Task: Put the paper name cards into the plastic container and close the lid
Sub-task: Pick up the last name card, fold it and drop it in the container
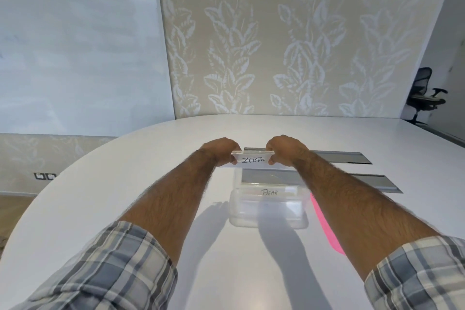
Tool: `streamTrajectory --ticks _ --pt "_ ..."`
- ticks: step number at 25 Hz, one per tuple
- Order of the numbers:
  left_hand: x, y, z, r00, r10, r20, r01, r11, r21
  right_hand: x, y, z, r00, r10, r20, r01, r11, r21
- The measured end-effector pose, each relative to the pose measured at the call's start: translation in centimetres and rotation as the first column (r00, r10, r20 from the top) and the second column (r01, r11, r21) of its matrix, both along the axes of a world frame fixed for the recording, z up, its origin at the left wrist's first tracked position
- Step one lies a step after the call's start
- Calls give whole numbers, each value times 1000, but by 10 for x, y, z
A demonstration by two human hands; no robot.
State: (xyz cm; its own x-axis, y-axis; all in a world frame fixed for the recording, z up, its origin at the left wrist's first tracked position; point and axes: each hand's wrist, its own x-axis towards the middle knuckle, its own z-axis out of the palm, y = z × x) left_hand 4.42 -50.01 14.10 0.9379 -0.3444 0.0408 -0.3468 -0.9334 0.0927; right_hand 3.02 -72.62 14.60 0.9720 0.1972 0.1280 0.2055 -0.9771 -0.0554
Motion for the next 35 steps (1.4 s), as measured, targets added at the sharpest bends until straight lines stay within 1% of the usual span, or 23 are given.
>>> streamTrajectory --ticks 6,11,15,21,35 --pt "14 -47 -14 998 -58 -7 58 998 16 1 -43 -15 997 -65 -42 64 998 -5" --pt "20 -61 -39 997 -47 -61 46 999 -6 10 -54 -34 992 -88 -91 88 996 -11" --pt "20 -60 -55 995 -20 -96 21 1000 11 19 -51 -48 990 -64 -126 63 998 -16" --pt "22 -63 -72 997 10 -72 -7 999 48 26 -49 -66 988 -51 -148 44 998 -51" --pt "27 -79 -89 996 -4 -85 13 994 108 31 -59 -86 984 -39 -174 23 995 -94"
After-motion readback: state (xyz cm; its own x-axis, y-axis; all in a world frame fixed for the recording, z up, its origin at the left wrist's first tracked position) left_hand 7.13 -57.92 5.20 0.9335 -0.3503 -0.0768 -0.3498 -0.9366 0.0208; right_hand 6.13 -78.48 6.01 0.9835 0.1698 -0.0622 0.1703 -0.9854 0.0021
